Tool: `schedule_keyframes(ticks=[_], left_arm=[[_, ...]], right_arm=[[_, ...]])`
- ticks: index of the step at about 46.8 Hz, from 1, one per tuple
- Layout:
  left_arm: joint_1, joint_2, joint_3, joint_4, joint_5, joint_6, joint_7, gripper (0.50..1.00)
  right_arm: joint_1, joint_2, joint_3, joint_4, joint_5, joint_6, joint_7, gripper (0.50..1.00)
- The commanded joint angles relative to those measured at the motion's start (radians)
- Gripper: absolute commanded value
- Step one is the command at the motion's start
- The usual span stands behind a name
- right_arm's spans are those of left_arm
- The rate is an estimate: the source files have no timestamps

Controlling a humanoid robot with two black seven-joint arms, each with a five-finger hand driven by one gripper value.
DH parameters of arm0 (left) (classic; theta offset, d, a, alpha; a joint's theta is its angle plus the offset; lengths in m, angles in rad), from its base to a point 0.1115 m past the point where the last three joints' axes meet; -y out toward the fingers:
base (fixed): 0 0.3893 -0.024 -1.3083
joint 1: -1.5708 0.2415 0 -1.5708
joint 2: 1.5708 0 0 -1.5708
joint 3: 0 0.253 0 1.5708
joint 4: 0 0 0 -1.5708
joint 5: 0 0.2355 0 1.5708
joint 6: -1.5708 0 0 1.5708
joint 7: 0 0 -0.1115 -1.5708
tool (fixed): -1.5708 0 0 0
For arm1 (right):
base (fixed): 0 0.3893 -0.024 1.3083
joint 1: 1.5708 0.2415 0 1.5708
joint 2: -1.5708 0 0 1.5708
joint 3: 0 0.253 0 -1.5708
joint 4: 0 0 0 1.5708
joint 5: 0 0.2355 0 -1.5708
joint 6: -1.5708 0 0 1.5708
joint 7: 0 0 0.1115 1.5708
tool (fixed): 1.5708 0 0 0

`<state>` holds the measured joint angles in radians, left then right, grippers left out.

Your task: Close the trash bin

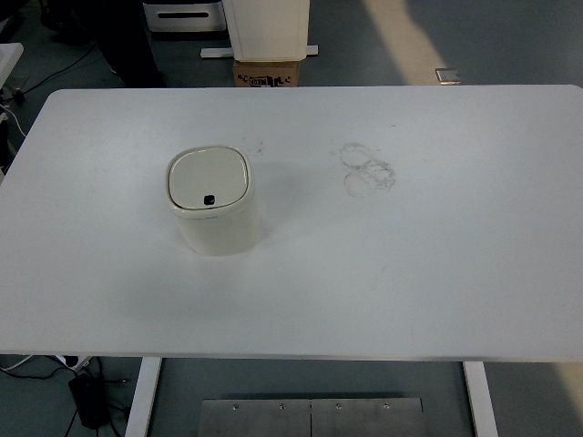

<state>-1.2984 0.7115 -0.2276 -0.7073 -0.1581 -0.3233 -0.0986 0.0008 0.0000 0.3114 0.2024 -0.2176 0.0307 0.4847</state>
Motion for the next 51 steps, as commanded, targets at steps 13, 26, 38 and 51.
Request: schedule_keyframes(ticks=[13,26,38,51], left_arm=[[0.174,-0.115,-0.211,0.112,-0.084,-0.013,0.002,1.0],[0.267,-0.222,-0.323,0.318,-0.087,-0.121,0.002,1.0],[0.326,-0.283,-0.395,0.384,-0.087,-0.171,-0.016,1.0],[0.337,-0.354,-0.417,0.434,-0.087,-0.169,-0.087,1.0]], right_arm=[[-0.001,0.0,0.002,0.0,0.0,0.0,0.0,0.991],[0.001,0.0,0.002,0.0,0.0,0.0,0.0,0.991],[0.001,0.0,-0.002,0.0,0.0,0.0,0.0,0.991],[0.001,0.0,0.002,0.0,-0.005,0.0,0.0,0.991]])
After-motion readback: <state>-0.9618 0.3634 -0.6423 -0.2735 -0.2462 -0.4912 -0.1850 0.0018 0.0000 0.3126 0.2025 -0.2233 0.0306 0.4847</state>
